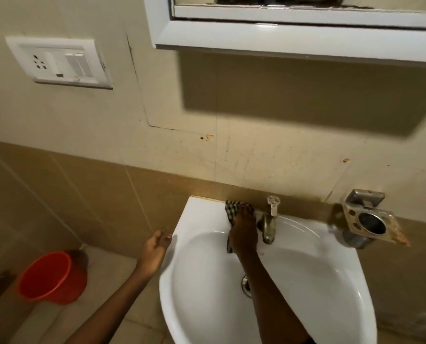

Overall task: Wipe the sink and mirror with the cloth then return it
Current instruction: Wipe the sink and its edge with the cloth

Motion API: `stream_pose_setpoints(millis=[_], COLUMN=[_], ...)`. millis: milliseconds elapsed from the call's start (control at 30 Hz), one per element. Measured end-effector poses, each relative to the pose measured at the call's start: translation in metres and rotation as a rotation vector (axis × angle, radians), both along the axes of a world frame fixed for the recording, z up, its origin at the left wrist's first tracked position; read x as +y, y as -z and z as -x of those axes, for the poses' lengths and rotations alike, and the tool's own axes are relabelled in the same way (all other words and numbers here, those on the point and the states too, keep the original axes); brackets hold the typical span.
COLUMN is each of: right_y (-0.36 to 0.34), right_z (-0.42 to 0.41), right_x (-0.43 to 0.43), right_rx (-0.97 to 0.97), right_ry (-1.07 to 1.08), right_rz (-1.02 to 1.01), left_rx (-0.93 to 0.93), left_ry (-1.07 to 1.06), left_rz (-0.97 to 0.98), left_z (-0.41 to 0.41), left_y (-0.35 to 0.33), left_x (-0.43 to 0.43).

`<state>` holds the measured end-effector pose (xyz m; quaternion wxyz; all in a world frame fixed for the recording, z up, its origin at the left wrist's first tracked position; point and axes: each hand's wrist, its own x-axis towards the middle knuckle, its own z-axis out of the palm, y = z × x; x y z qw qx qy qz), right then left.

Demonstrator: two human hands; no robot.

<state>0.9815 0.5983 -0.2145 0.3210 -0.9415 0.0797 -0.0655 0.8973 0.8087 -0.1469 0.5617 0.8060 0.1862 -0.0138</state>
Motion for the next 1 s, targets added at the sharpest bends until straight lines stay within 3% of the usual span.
stream_pose_setpoints(millis=[100, 267, 500, 633, 733, 900, 1000], right_y=[-0.003, -0.007, -0.003, -0.015, -0.026, -0.068, -0.074], right_z=[-0.009, 0.012, 0.111, 0.179, 0.227, 0.269, 0.269], right_x=[0.045, 0.126, 0.139, 0.106, 0.052, -0.029, -0.024], right_rx=[0.027, 0.012, 0.107, 0.234, 0.312, 0.498, 0.524], right_ry=[-0.002, -0.284, -0.525, -0.71, -0.807, -0.781, -0.782], right_rz=[0.084, 0.157, 0.138, 0.111, 0.031, 0.355, 0.453], left_rx=[-0.002, -0.026, -0.062, 0.004, -0.028, -0.17, -0.219], left_ry=[-0.034, -0.043, -0.02, 0.08, 0.273, 0.366, 0.347], left_rz=[0.027, 0.069, 0.127, -0.023, -0.21, -0.502, -0.571], left_z=[0.008, 0.018, 0.002, -0.011, -0.01, 0.0, 0.0], left_y=[0.002, 0.004, 0.002, 0.015, 0.029, 0.056, 0.064], left_x=[0.013, 0.029, 0.024, 0.006, -0.012, -0.02, -0.021])
